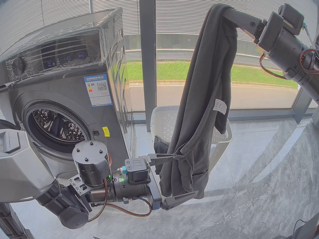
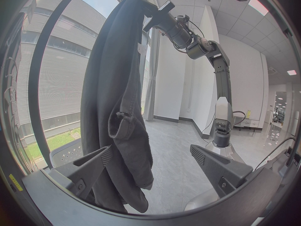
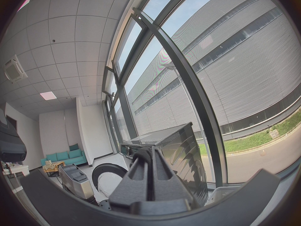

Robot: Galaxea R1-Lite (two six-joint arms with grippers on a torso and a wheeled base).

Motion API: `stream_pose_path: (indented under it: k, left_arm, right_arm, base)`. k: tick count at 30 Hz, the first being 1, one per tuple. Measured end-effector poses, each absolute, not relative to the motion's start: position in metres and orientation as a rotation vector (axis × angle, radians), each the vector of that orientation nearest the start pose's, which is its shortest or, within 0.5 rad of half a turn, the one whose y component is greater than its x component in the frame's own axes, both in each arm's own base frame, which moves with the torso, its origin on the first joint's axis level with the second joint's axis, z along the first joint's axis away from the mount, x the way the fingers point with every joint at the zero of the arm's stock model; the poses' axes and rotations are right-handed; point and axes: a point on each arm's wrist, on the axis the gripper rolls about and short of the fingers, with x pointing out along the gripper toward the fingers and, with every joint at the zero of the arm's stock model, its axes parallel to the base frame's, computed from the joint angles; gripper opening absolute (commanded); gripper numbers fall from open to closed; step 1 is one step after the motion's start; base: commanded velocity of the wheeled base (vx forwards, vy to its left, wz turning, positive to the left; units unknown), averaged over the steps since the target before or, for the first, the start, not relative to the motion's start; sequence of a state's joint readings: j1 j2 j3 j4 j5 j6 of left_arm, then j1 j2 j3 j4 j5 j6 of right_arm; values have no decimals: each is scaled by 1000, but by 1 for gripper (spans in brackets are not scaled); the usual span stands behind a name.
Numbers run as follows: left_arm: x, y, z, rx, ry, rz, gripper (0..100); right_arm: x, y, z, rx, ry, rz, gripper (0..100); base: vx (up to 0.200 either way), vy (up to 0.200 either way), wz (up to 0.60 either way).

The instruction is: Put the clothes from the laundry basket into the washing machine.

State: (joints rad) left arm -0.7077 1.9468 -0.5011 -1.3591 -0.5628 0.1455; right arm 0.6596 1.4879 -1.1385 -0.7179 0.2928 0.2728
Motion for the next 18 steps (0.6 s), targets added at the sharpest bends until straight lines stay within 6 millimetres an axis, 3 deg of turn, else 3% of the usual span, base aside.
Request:
stream_pose_path:
  k: [18]
  left_arm:
    - [245, -223, 107, 127, -46, -1267, 100]
  right_arm:
    - [195, 173, 345, 324, -234, 1028, 0]
  base:
    - [0, 0, 0]
